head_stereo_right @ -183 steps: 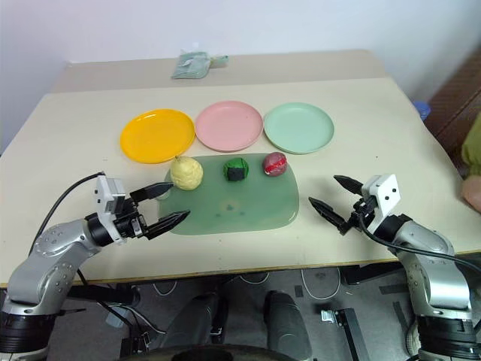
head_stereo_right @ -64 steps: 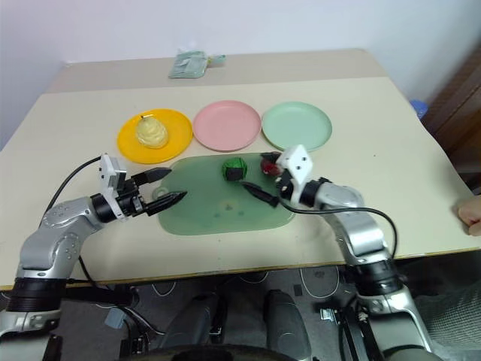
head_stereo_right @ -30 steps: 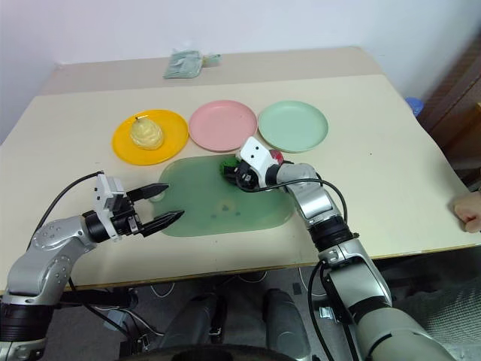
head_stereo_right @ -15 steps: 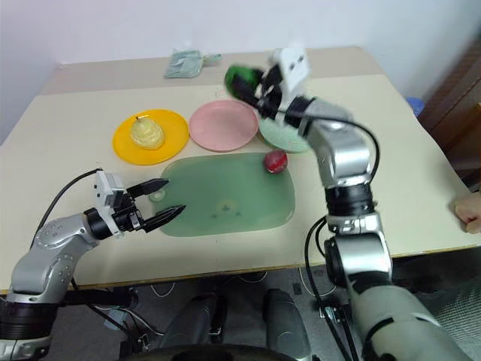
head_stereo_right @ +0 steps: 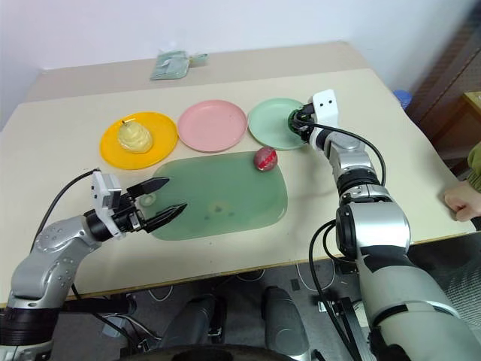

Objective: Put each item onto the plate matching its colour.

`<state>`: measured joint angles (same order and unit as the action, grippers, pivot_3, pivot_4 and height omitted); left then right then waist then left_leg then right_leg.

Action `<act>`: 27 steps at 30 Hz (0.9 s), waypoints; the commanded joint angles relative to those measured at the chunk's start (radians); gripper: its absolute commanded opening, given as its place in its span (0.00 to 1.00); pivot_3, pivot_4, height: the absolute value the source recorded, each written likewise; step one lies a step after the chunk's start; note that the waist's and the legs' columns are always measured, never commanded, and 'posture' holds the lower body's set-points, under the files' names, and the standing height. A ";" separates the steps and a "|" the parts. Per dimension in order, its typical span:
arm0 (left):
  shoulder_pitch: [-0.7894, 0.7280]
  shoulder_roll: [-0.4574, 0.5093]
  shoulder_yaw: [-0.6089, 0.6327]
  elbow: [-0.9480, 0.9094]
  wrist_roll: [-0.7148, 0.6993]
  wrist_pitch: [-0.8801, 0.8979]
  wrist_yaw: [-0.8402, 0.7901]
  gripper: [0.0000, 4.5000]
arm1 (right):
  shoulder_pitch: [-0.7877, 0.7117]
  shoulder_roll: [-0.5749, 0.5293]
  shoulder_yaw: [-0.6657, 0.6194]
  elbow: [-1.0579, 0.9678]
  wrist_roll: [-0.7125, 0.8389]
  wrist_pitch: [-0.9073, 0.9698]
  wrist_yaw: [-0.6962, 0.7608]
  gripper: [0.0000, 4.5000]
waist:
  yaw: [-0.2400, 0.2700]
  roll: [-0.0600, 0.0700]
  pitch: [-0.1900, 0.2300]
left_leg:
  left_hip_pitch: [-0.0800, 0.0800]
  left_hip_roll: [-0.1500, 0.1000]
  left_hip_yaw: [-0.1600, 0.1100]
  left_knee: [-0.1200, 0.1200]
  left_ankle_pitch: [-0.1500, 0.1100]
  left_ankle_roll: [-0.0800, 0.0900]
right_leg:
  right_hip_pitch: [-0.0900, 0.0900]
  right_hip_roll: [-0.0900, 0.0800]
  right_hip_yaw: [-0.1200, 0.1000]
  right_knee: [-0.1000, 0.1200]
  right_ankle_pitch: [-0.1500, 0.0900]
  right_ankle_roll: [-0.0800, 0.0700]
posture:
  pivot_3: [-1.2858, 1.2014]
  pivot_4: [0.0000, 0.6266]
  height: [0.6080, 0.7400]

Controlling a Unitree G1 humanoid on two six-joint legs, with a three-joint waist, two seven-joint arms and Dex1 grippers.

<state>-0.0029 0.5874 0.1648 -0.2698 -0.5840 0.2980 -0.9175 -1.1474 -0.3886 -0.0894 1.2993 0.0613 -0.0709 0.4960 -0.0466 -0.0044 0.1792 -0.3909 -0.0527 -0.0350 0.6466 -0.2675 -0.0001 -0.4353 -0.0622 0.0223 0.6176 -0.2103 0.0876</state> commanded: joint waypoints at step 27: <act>-0.087 0.009 -0.017 0.038 -0.014 -0.006 -0.061 1.00 | 0.546 0.029 -0.035 -1.108 0.348 0.641 0.267 1.00 | 0.029 0.000 0.000 | 0.000 0.000 -0.001 0.002 -0.001 0.001 | 0.000 -0.001 0.000 0.001 0.000 0.000 | 0.52 0.24 1.00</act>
<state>-0.0812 0.5886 0.1393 -0.2308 -0.5993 0.3018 -0.9646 -0.6078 -0.3667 -0.1245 0.2325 0.3893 0.5583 0.7796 -0.0177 -0.0045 0.1790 -0.3909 -0.0526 -0.0355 0.6486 -0.2681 0.0008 -0.4354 -0.0627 0.0220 0.6187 -0.2102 0.0877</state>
